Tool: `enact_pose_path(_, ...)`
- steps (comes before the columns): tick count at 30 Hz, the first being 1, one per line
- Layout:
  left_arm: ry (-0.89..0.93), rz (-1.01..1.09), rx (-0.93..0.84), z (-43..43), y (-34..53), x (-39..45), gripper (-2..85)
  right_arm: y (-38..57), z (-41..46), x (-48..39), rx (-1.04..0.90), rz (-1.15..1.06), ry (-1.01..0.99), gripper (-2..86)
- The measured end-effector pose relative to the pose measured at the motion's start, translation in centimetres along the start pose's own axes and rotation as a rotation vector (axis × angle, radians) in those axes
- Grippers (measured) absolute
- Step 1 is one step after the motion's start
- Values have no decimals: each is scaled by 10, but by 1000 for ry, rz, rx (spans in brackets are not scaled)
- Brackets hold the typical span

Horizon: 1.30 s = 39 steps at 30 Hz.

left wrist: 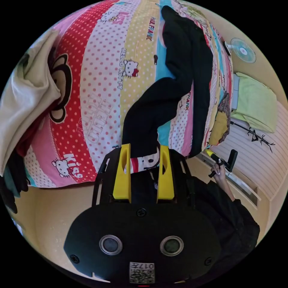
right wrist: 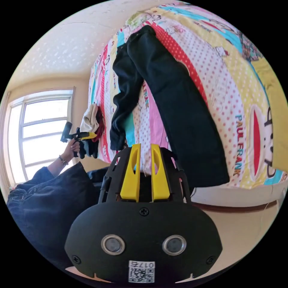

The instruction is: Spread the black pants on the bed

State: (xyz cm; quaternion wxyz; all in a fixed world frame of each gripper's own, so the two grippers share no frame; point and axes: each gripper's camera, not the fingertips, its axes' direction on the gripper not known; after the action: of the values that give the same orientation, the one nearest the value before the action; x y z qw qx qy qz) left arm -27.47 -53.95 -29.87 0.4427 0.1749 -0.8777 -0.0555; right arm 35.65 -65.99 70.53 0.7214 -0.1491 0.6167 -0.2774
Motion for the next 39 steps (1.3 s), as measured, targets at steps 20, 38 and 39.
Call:
enact_pose_path(20,70,107,-279,-60,119,-189,40,14,113,-29,-495,-305,-219,44)
enact_pose_path(38,78,-230,-408,-86,326,-319,77,230,-300,204,176,69,219,110)
enact_pose_path(39,76,-224,-406,-92,325,-319,77,239,-305,226,160,110,222,120)
